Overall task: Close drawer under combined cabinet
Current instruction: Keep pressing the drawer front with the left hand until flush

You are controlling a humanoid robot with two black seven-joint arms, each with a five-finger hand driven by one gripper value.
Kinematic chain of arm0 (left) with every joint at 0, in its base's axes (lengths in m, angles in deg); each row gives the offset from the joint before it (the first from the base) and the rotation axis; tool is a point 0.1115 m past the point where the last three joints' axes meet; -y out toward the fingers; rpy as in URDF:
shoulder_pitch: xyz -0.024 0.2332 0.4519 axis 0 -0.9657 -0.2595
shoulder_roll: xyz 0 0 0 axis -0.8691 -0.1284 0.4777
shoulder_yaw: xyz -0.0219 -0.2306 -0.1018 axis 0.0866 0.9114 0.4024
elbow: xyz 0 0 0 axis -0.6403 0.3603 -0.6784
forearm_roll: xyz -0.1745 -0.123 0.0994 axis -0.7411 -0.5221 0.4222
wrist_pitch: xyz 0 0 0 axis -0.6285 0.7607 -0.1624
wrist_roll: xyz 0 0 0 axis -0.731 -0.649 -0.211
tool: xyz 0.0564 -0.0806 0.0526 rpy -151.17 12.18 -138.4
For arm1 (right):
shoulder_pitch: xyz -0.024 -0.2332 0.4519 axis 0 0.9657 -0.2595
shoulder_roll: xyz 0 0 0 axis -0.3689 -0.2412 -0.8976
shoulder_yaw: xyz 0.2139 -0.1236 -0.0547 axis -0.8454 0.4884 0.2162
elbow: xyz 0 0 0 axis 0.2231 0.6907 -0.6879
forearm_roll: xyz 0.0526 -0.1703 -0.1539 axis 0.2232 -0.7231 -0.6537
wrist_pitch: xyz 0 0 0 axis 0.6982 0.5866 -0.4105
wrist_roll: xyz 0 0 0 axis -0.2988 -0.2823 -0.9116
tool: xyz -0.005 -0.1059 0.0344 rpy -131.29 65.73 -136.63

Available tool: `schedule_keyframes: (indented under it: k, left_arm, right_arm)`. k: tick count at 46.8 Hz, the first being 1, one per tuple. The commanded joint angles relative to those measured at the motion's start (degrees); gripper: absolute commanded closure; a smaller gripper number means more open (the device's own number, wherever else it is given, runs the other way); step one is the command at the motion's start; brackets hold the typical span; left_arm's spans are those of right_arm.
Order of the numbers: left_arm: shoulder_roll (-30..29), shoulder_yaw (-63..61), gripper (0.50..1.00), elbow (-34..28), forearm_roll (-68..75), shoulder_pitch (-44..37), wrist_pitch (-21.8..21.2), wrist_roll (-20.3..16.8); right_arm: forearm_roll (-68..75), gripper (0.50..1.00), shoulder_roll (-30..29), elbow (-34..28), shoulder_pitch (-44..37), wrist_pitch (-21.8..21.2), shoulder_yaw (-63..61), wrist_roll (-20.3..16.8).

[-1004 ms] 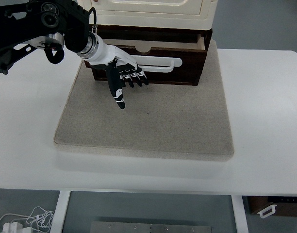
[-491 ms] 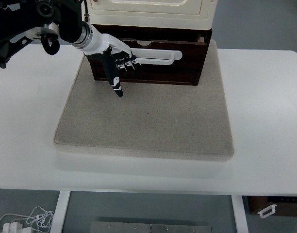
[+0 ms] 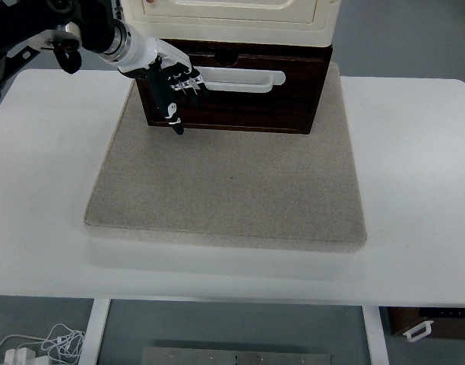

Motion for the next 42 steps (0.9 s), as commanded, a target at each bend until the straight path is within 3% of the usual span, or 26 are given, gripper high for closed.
schedule_keyframes:
  k: [1, 42]
  left_arm:
    - [0.0, 0.0, 0.519, -0.7, 0.0, 0.0, 0.0, -0.1]
    - [0.9, 0.2, 0.525, -1.2, 0.9, -0.3, 0.0, -0.5]
  right_arm:
    - [0.0, 0.548, 0.0, 0.0, 0.0, 0.0, 0.0, 0.0]
    - [0.0, 0.548, 0.0, 0.0, 0.0, 0.0, 0.0, 0.0]
